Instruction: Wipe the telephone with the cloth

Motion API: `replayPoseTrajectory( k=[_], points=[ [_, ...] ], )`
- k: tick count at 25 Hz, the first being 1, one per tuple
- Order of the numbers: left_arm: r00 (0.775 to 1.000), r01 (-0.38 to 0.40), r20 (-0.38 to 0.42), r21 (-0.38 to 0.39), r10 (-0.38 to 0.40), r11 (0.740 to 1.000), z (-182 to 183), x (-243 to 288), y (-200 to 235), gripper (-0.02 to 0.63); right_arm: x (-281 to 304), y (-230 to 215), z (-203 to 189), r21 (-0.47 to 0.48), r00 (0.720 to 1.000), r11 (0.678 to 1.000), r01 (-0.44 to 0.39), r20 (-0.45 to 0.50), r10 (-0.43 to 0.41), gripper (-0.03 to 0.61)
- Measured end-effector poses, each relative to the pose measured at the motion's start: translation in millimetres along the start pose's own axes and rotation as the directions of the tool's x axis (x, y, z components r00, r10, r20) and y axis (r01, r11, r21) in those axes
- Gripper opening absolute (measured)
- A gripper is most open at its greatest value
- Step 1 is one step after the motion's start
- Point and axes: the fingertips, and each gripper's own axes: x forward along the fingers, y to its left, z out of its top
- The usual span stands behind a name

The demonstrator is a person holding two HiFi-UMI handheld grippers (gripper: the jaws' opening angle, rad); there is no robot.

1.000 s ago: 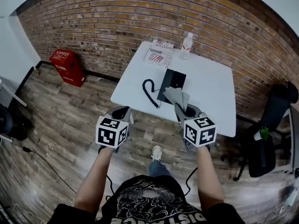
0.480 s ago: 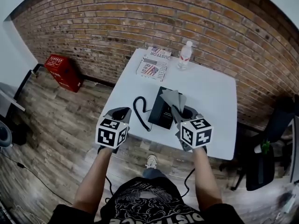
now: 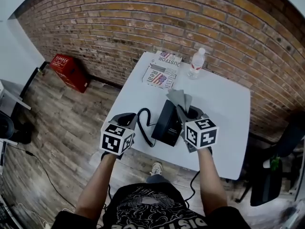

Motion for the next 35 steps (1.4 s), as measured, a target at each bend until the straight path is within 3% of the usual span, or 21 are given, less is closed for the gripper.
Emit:
replayPoseTrajectory(
  k=[12,25,35],
  points=[
    [0.998,0.066,-0.008,-0.006,-0.066,0.998,-13,8,10,0.006,39,-3,-30,-0.036,0.992,0.998,0.058,-0.111,-0.062,0.011],
    [0.976,0.219,-0.024,0.063,-0.218,0.974,-24,-7,22,0.006,42,34,-66,0.023,0.972,0.987,0.161,-0.179,-0.154,0.011],
    [0.966,0.259,-0.033,0.077,-0.257,0.963,-37,-22,32,0.006,38,57,-88,0.058,0.96,0.978,0.201,-0.208,-0.185,0.011]
  ],
)
